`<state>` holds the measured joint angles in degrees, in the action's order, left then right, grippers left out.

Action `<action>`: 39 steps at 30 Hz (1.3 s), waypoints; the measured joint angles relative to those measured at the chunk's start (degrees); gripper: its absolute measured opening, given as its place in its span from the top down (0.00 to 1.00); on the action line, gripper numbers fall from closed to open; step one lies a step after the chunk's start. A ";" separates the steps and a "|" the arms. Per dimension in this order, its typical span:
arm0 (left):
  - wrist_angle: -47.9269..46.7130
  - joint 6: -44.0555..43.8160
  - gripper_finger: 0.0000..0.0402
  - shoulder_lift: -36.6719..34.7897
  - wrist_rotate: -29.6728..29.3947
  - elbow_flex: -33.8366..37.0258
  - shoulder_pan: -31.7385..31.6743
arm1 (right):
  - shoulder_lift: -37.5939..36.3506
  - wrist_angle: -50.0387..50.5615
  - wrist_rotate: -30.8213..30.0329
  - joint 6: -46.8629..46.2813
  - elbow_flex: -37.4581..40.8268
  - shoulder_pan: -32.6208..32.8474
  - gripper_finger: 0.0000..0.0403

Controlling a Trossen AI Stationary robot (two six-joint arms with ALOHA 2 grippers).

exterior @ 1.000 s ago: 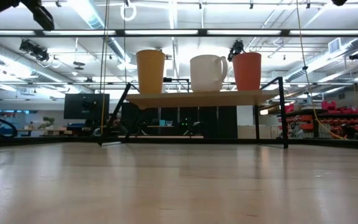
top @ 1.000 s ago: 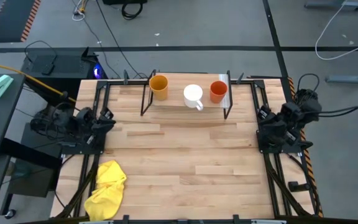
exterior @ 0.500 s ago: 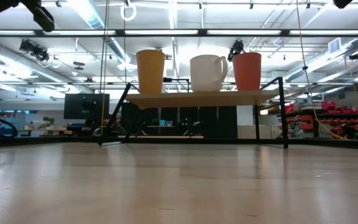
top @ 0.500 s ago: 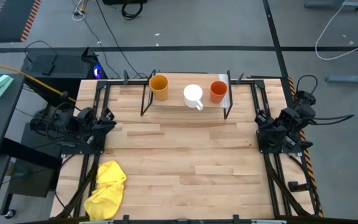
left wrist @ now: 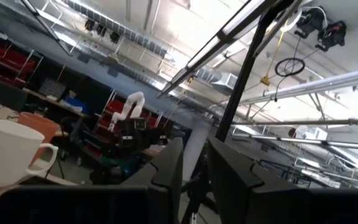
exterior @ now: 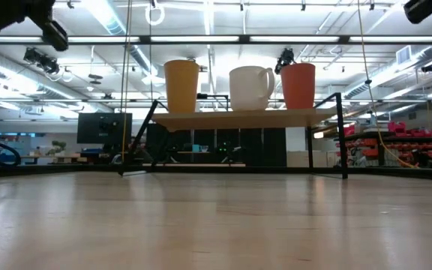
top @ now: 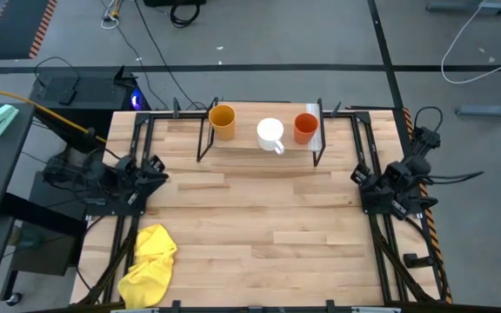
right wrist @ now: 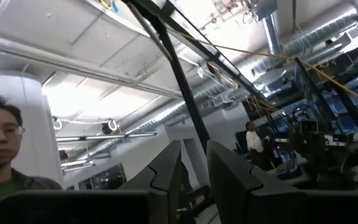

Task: Stack small to large cups/mugs on shelf
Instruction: Return to Home Position

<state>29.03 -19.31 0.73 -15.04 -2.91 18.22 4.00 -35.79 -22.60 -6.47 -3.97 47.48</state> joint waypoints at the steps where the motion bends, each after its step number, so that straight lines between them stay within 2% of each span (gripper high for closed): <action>1: 0.93 0.02 0.79 0.00 0.00 0.72 0.00 | -0.02 0.01 0.01 0.02 0.43 0.00 0.79; 6: 0.35 0.20 0.78 -0.03 0.03 2.40 0.00 | 0.01 7.06 0.01 -1.14 1.00 -0.05 0.79; 13: -7.53 0.24 0.80 0.02 -0.03 2.40 0.00 | 0.01 18.91 -0.02 -5.32 1.01 -0.11 0.79; 24: -17.00 3.93 0.78 0.00 -0.11 2.44 0.00 | 0.01 38.80 -1.29 -3.35 1.01 -0.11 0.79; 31: -23.54 3.02 0.80 0.02 -0.11 2.46 0.00 | 0.25 39.62 -6.36 0.03 0.96 -0.11 0.79; 39: -24.92 3.56 0.78 0.02 -0.10 2.46 0.00 | 0.25 39.60 -6.97 0.23 0.92 -0.11 0.79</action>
<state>4.11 -15.75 0.75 -15.14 -0.45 18.22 4.25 3.81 -29.56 -6.24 -3.05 47.37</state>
